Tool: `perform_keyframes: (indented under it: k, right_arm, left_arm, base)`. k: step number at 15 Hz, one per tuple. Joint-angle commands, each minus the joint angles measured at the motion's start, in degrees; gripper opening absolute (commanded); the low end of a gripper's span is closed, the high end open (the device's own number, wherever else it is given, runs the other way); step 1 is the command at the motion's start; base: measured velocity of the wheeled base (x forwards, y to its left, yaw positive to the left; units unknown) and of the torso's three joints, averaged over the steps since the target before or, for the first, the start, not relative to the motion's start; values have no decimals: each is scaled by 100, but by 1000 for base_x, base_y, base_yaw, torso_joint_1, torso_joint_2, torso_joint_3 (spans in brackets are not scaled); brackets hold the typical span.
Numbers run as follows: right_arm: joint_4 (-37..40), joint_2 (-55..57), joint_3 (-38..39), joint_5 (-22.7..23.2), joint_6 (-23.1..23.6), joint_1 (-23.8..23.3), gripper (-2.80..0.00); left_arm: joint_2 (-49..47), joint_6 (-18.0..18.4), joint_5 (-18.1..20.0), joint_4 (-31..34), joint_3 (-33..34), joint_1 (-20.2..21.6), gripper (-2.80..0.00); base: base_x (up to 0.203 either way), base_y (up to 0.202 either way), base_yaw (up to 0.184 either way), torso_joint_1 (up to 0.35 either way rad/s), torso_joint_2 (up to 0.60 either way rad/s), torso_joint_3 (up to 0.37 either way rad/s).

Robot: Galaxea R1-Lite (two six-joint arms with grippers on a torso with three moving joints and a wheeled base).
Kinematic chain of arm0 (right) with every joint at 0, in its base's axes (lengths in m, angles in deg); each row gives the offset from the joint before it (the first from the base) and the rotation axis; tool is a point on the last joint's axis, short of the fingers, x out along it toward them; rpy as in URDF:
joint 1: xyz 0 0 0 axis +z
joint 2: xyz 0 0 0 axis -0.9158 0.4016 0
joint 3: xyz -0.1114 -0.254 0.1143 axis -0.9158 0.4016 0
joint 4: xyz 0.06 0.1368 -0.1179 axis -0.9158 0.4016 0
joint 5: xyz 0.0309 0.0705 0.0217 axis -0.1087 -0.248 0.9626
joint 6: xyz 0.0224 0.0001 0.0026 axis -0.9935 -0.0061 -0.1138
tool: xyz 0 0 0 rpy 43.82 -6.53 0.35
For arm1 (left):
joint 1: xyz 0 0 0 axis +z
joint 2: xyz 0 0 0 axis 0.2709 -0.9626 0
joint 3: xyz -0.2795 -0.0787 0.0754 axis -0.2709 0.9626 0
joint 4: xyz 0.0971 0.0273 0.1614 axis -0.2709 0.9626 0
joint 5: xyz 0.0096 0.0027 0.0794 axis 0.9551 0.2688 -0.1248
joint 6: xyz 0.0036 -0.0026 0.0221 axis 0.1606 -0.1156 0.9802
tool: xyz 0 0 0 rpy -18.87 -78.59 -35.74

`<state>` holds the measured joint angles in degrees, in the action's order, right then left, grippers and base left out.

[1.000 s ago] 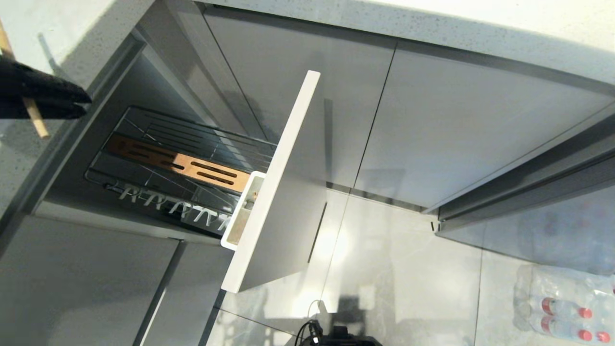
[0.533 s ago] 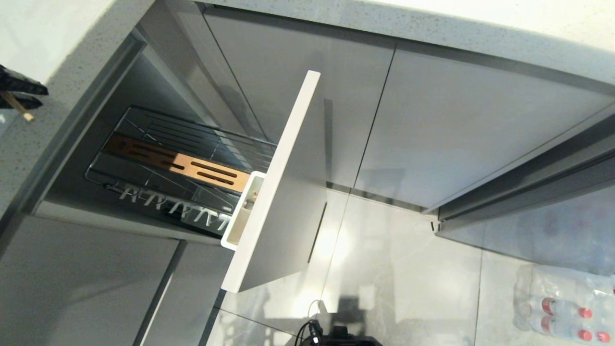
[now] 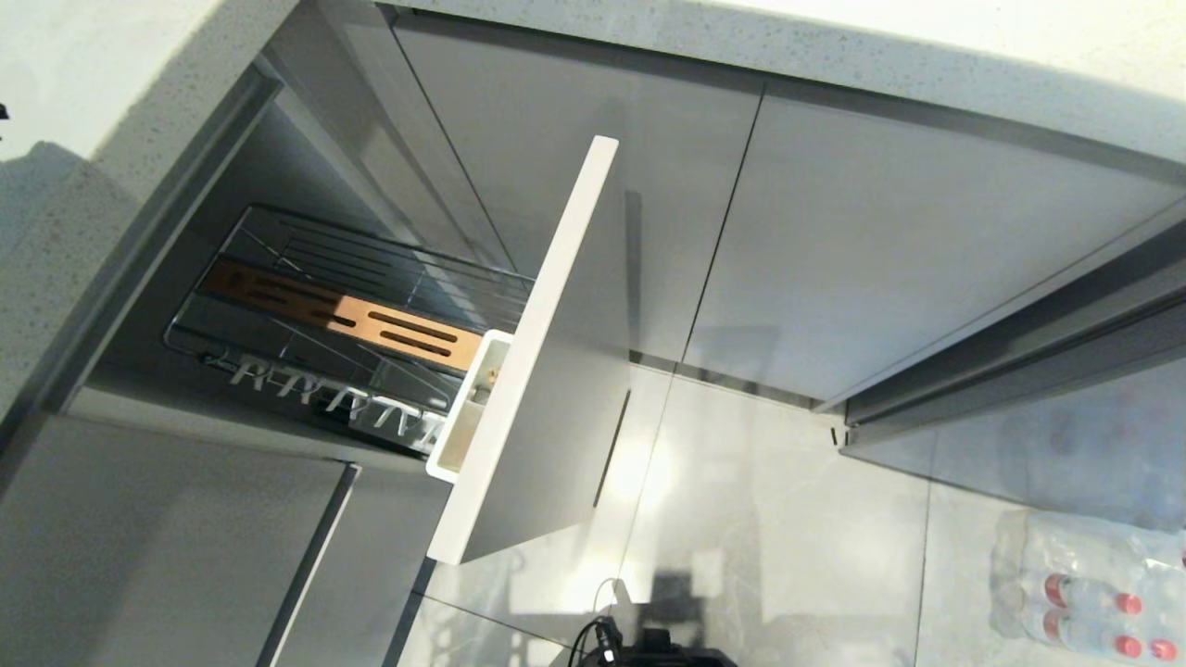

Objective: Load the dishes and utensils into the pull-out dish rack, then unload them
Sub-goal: Take the chopsticks out of the cupboard

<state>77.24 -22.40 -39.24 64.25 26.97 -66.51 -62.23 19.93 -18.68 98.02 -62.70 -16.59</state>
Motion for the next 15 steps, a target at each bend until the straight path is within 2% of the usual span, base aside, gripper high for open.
perform_keyframes:
  k: [1,6,7,11,15]
  right_arm:
    - [2,1,0,2,-1,1,-280]
    - [-6,0,0,-6,-1,1,-280]
    - [-6,6,0,-2,-1,1,-280]
    - [1,0,0,2,-8,1,-280]
    - [-3,6,0,-1,-2,1,-280]
  left_arm:
    - [-9,0,521,0,-26,627,-280]
    - [-26,45,1693,69,-29,1907,-280]
    - [-30,44,1835,79,-28,2109,-280]
    - [-112,21,2070,78,20,2712,-280]
    - [-196,-8,2145,72,16,2985,-280]
  base:
    - [0,0,0,0,0,0]
    - [0,0,0,0,0,0]
    - [0,0,0,0,0,0]
    - [0,0,0,0,0,0]
    - [0,0,0,0,0,0]
